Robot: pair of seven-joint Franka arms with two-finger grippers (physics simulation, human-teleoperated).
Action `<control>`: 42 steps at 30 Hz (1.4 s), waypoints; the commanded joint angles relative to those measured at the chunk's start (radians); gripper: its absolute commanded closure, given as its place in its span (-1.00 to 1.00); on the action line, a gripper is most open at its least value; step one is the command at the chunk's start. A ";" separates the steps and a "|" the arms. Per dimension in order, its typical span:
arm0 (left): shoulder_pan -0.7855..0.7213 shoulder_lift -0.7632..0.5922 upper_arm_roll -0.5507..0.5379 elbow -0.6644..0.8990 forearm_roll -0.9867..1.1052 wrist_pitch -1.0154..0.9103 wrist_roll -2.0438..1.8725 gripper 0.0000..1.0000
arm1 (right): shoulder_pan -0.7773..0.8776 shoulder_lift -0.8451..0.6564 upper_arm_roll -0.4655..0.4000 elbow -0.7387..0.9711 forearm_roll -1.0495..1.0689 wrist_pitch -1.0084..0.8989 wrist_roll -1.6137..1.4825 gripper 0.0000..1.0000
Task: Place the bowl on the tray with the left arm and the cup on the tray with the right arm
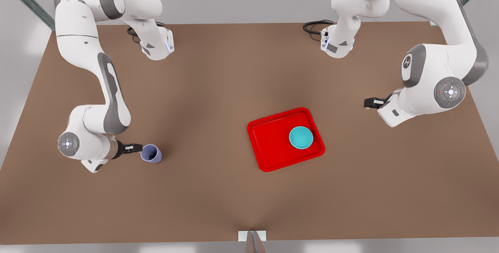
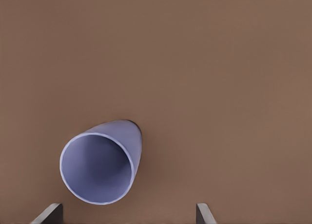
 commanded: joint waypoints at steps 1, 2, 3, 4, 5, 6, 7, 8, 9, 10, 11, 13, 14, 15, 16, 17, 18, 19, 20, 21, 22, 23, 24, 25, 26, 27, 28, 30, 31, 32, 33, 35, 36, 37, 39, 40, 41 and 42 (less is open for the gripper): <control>0.000 0.000 0.000 0.000 0.001 0.000 0.000 -1.00 | 0.001 0.007 0.000 0.000 0.000 0.005 0.000 -1.00; 0.000 0.000 0.000 -0.002 0.003 0.002 0.000 -1.00 | 0.001 0.013 0.002 -0.001 0.000 0.005 0.000 -1.00; 0.000 0.005 0.000 -0.002 0.006 0.003 0.000 -1.00 | 0.007 0.018 0.000 -0.009 0.000 0.005 0.000 -1.00; 0.000 0.005 0.000 -0.002 0.007 0.002 0.000 -1.00 | 0.007 0.029 0.000 -0.006 0.002 0.006 0.000 -1.00; 0.000 0.005 0.000 -0.002 0.006 0.002 0.000 -1.00 | 0.009 0.036 0.000 -0.008 0.002 0.005 -0.002 -1.00; 0.000 0.005 0.000 -0.002 0.003 0.003 0.000 -1.00 | 0.009 0.039 0.000 -0.009 0.002 0.006 0.000 -1.00; 0.000 0.005 0.000 -0.002 0.003 0.002 0.000 -1.00 | 0.009 0.059 0.000 -0.006 0.002 0.006 -0.002 -1.00; 0.000 0.005 0.000 -0.002 0.003 0.003 0.000 -1.00 | 0.007 0.067 0.000 -0.005 0.002 0.009 -0.002 -1.00; 0.000 0.005 0.000 -0.002 0.003 0.003 0.000 -1.00 | 0.007 0.079 0.000 0.000 0.002 0.011 -0.002 -1.00; 0.000 0.005 0.000 -0.002 0.003 0.003 0.000 -1.00 | 0.007 0.082 0.000 -0.005 0.002 0.034 -0.002 -1.00; 0.000 0.005 0.000 -0.002 0.001 0.003 0.000 -1.00 | 0.007 0.093 0.000 -0.003 0.002 0.037 -0.002 -1.00; 0.000 0.006 0.000 -0.002 0.001 0.003 0.000 -1.00 | 0.003 0.104 -0.001 -0.006 0.002 0.038 -0.003 -1.00; 0.000 0.006 0.000 -0.002 0.001 0.003 0.000 -1.00 | -0.002 0.110 -0.001 -0.005 0.002 0.038 -0.003 -1.00; 0.000 0.006 0.000 -0.002 0.001 0.003 0.000 -1.00 | 0.000 0.110 -0.001 -0.005 0.002 0.039 -0.003 -1.00; 0.000 0.006 0.000 -0.002 0.001 0.003 0.000 -1.00 | 0.001 0.110 -0.001 -0.005 0.002 0.037 -0.003 -0.97; 0.000 0.006 0.000 -0.002 0.001 0.003 0.000 -1.00 | 0.003 0.110 -0.001 -0.008 0.002 0.037 -0.003 -0.77; 0.000 0.006 0.000 -0.002 0.001 0.003 0.000 -1.00 | 0.004 0.110 -0.001 -0.008 0.000 0.037 -0.005 -0.56; 0.000 0.006 0.000 -0.002 0.001 0.005 0.002 -1.00 | 0.007 0.110 -0.001 -0.008 0.000 0.035 -0.005 -0.23; 0.000 0.006 0.000 -0.002 0.001 0.005 0.002 -1.00 | 0.009 0.111 -0.001 -0.008 0.002 0.035 -0.003 0.17; 0.000 0.006 0.000 -0.002 0.001 0.005 0.002 -1.00 | 0.009 0.111 -0.001 -0.008 0.002 0.034 -0.002 0.50; 0.000 0.006 0.000 -0.002 0.001 0.005 0.002 -1.00 | 0.009 0.111 -0.001 -0.008 0.002 0.034 -0.002 0.57; 0.000 0.006 0.000 -0.002 0.001 0.005 0.002 -1.00 | 0.009 0.116 -0.001 -0.008 0.002 0.034 -0.002 0.57; 0.000 0.005 0.000 -0.002 0.001 0.003 0.002 -1.00 | 0.009 0.116 -0.001 -0.008 0.002 0.034 -0.002 0.57; 0.000 0.005 0.000 0.000 0.001 0.003 0.002 -1.00 | 0.009 0.118 -0.001 -0.008 0.002 0.034 -0.002 0.57; 0.000 0.005 0.000 0.000 0.001 0.003 0.002 -1.00 | 0.009 0.118 -0.001 -0.008 0.002 0.034 -0.002 0.57; 0.000 0.005 0.000 0.000 0.001 0.005 0.002 -1.00 | 0.009 0.118 -0.001 -0.008 0.002 0.032 -0.002 0.57; 0.000 0.005 0.000 0.000 0.001 0.003 0.003 -1.00 | 0.009 0.118 -0.001 -0.008 0.002 0.032 -0.002 0.57; 0.000 0.008 0.000 -0.002 0.001 0.005 0.002 -1.00 | 0.009 0.118 -0.001 -0.006 0.002 0.031 -0.002 0.57; 0.000 0.009 0.000 -0.002 0.001 0.006 0.002 -1.00 | 0.010 0.118 -0.001 -0.006 0.002 0.029 -0.002 0.57; 0.000 0.012 0.000 0.000 0.001 0.006 0.002 -1.00 | 0.010 0.118 -0.001 -0.005 0.002 0.028 0.000 0.57; 0.000 0.012 0.002 0.000 0.001 0.006 0.002 -1.00 | 0.010 0.118 -0.001 -0.005 0.002 0.026 -0.002 0.57; 0.000 0.012 0.002 0.000 0.000 0.006 0.002 -1.00 | 0.010 0.118 0.000 -0.003 0.002 0.026 0.000 0.57; 0.000 0.015 0.002 0.000 0.000 0.006 0.003 -1.00 | 0.010 0.118 -0.001 -0.003 0.003 0.026 0.000 0.57; 0.000 0.018 0.002 0.000 0.000 0.006 0.003 -1.00 | 0.012 0.118 0.000 -0.001 0.003 0.026 0.000 0.57; 0.000 0.018 0.003 0.000 0.000 0.006 0.005 -1.00 | 0.035 0.113 0.000 0.012 0.003 0.025 0.003 0.57; 0.000 0.018 0.003 0.000 0.001 0.006 0.003 -1.00 | 0.059 0.104 0.002 0.028 0.002 0.020 0.064 0.57; 0.000 0.018 0.005 0.000 0.001 0.006 0.005 -1.00 | 0.089 0.085 0.002 0.035 0.003 -0.004 0.116 0.57; 0.000 0.018 0.005 0.000 0.001 0.006 0.003 -1.00 | 0.089 0.084 0.003 0.054 0.005 -0.033 0.135 0.57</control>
